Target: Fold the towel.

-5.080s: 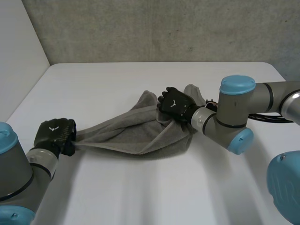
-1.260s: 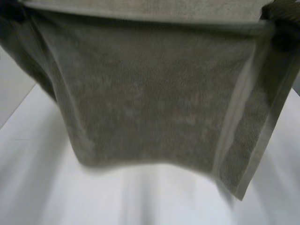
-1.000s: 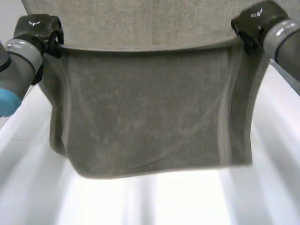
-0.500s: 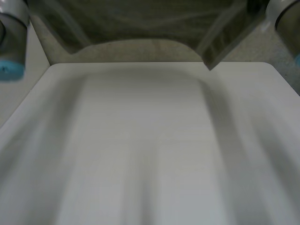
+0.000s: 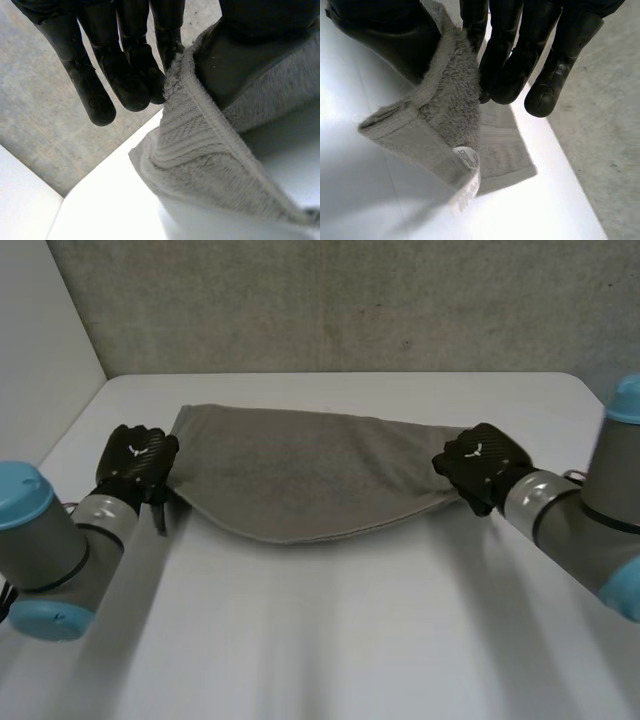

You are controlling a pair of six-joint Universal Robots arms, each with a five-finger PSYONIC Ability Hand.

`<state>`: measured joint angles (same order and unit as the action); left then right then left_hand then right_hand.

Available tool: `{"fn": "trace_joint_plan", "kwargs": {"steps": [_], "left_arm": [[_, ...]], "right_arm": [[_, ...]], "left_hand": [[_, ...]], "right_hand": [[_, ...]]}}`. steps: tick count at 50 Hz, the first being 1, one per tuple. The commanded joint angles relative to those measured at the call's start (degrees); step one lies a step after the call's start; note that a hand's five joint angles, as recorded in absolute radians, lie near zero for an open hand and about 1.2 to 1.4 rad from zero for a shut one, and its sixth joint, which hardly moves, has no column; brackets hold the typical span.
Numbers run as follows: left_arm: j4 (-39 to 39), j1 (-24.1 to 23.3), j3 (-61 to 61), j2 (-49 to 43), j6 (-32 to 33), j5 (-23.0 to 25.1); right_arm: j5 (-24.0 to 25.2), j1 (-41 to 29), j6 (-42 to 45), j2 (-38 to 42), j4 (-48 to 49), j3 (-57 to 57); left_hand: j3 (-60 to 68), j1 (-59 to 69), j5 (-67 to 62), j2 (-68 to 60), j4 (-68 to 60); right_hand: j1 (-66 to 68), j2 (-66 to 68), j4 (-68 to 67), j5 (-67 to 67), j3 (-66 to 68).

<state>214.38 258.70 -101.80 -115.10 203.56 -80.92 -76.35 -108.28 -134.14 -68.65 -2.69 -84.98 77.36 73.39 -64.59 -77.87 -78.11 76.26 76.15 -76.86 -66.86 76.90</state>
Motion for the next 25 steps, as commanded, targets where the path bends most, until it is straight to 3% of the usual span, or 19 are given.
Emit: {"fn": "trace_joint_plan", "kwargs": {"steps": [1,3,7,11,14,18,25], "left_arm": [[-1.42,1.45,-8.31,15.13,1.05,-0.02],[-2.47,2.15,-10.42,19.35,1.05,0.06],[-4.68,4.09,-14.13,26.51,0.88,1.38],[-5.56,6.19,-18.07,33.35,0.53,6.99],[-5.29,6.90,-18.44,34.16,0.17,10.33],[-4.68,6.90,-17.56,32.57,-0.88,11.84],[1.38,4.45,-7.56,14.07,-2.46,11.75]], "right_arm": [[0.85,5.36,0.46,-15.28,-3.99,-5.73],[3.47,9.38,1.59,-20.97,-8.36,-7.22],[8.50,12.74,2.57,-24.33,-12.60,-7.92],[15.25,16.77,3.00,-25.65,-15.41,-8.80],[17.10,17.66,3.01,-24.61,-14.89,-8.72],[16.59,17.66,2.83,-20.76,-12.62,-7.67],[9.47,15.11,2.48,-7.72,-7.51,-1.24]], "left_hand": [[2.64,6.61,-5.41,-2.13,-1.89],[2.64,6.61,-5.41,-2.13,-1.89],[2.64,6.61,-5.41,-2.13,-1.89],[2.64,6.61,-5.41,-2.13,-1.89],[2.64,6.61,-5.41,-2.13,-1.89],[2.64,6.61,-5.41,-2.13,-1.89],[2.64,6.61,-5.41,-2.13,-1.89]], "right_hand": [[3.74,3.85,-3.14,-3.14,3.10],[3.74,3.85,-3.14,-3.14,3.10],[3.74,3.85,-3.14,-3.14,3.10],[3.74,3.85,-3.14,-3.14,3.10],[3.74,3.85,-3.14,-3.14,3.10],[3.74,3.85,-3.14,-3.14,3.10],[3.74,3.85,-3.14,-3.14,3.10]]}}
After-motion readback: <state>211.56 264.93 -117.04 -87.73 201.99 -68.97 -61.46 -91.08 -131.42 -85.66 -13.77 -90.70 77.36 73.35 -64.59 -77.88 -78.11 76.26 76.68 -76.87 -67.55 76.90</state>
